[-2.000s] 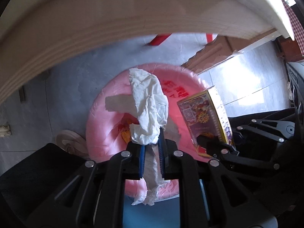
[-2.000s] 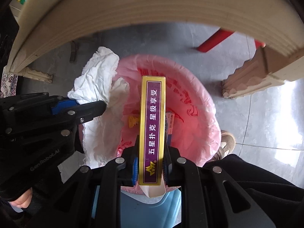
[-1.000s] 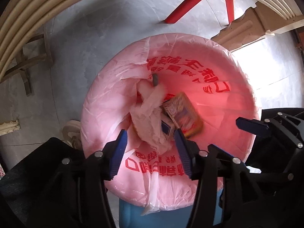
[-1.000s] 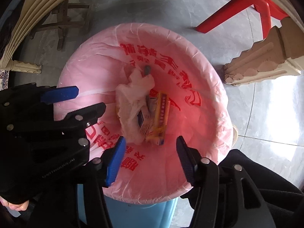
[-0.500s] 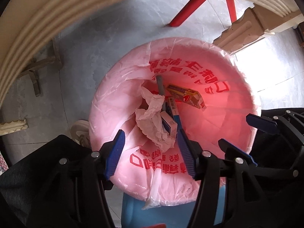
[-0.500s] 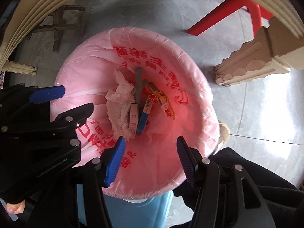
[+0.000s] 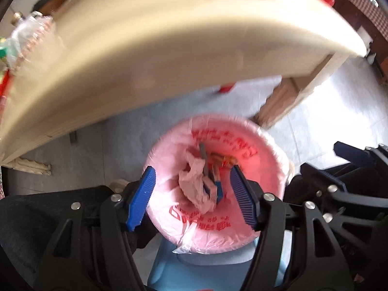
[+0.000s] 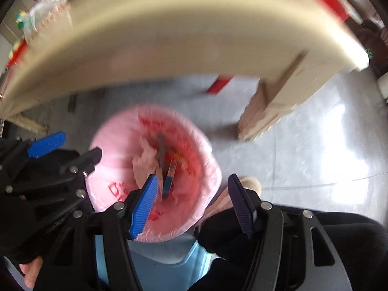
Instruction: Collect trash
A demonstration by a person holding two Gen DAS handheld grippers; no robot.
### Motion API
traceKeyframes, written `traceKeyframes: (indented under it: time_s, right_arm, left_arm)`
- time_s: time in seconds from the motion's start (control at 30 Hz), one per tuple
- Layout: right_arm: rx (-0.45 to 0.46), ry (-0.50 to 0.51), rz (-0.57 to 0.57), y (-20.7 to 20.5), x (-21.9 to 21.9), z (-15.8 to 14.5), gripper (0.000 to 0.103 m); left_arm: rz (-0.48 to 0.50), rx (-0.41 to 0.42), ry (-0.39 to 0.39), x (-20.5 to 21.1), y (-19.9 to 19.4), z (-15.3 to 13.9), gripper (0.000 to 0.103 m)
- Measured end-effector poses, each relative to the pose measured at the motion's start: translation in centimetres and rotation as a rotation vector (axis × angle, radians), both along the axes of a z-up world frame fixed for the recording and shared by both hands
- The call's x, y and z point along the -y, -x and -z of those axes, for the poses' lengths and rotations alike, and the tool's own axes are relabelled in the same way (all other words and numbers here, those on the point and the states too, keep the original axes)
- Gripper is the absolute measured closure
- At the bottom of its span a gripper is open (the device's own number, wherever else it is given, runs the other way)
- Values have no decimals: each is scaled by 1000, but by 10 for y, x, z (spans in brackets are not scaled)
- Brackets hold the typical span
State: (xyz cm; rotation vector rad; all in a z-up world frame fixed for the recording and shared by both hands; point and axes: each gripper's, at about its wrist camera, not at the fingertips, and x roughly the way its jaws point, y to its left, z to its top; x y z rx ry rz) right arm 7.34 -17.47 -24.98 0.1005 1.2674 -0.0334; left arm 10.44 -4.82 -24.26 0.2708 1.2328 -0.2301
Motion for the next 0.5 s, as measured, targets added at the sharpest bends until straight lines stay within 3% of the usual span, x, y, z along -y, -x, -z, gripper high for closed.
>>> traceKeyframes:
  time_s: [0.17, 0.3, 0.5]
  right_arm:
    - [169, 29, 53, 19, 13, -59, 43]
    - [291, 55, 99, 35, 22, -99, 36]
    - [487, 109, 131, 57, 22, -169, 35]
  left_arm:
    - [-3, 142, 57, 7, 21, -53, 39]
    - [-19, 259, 110, 9, 38, -99, 35]
    - [-27, 408, 142, 13, 63, -159, 34]
